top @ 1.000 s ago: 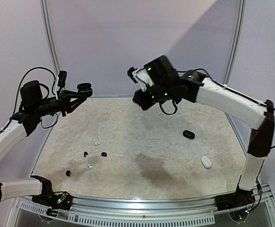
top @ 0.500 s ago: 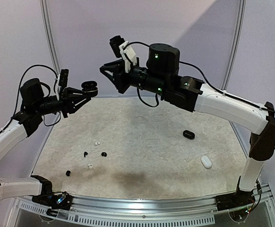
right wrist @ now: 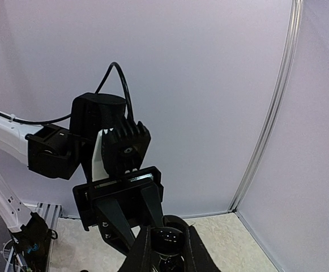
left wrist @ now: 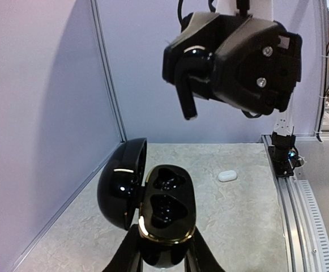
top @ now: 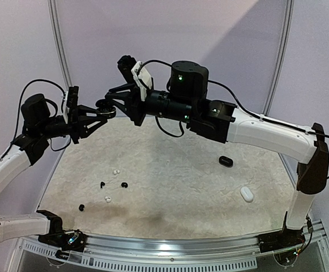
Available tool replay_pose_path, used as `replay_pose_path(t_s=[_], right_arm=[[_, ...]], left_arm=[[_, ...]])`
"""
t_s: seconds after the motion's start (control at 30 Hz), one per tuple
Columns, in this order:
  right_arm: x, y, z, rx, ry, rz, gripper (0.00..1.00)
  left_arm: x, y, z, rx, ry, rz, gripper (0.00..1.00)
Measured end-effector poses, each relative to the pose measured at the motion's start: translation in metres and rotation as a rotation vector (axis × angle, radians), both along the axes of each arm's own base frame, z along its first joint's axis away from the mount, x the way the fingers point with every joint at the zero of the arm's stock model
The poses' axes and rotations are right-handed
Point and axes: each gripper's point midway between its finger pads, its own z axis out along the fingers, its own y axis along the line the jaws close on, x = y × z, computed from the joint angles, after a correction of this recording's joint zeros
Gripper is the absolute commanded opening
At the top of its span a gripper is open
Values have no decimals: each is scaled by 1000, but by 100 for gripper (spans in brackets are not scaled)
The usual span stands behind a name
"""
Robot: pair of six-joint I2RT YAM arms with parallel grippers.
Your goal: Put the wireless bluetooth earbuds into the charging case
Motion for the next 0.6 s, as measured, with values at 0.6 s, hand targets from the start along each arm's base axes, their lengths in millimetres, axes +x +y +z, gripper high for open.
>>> replay_pose_path(t_s=[0.6], right_arm=[[12, 0, -12, -26, -47, -68, 0]], left_arm=[[-3, 0, 4, -12, 10, -8, 0]])
